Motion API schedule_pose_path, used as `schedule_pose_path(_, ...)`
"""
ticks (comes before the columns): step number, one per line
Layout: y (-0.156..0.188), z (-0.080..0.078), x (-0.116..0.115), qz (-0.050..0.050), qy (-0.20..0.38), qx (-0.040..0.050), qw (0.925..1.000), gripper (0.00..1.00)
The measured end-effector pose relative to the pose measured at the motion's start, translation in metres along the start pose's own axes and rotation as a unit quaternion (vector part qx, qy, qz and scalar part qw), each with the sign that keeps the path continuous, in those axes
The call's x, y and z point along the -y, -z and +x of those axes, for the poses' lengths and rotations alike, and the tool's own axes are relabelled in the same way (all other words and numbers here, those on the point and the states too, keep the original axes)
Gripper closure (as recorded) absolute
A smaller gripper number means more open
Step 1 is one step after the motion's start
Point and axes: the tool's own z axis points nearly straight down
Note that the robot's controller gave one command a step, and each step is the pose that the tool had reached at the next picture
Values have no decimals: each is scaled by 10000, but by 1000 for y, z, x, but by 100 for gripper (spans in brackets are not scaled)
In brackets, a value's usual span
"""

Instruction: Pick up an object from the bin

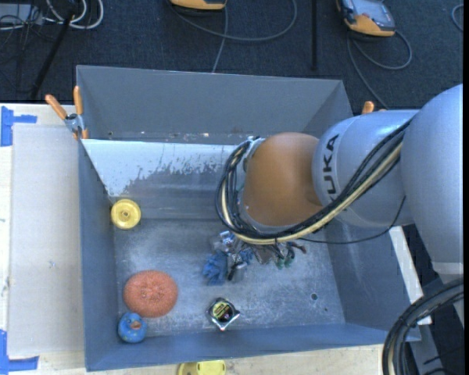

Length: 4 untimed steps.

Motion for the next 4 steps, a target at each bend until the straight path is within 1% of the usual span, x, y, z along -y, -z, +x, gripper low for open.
schedule_pose_path(1, 0, 0, 0, 0, -4, 0, 10000, 100)
schedule_pose_path(2, 111, -17, -4, 2, -32, 10, 10000, 100)
schedule_pose_path(3, 111, -17, -4, 2, -34, 9, 10000, 100)
schedule_pose_path(4, 179, -21, -2, 2, -23, 13, 10000, 100)
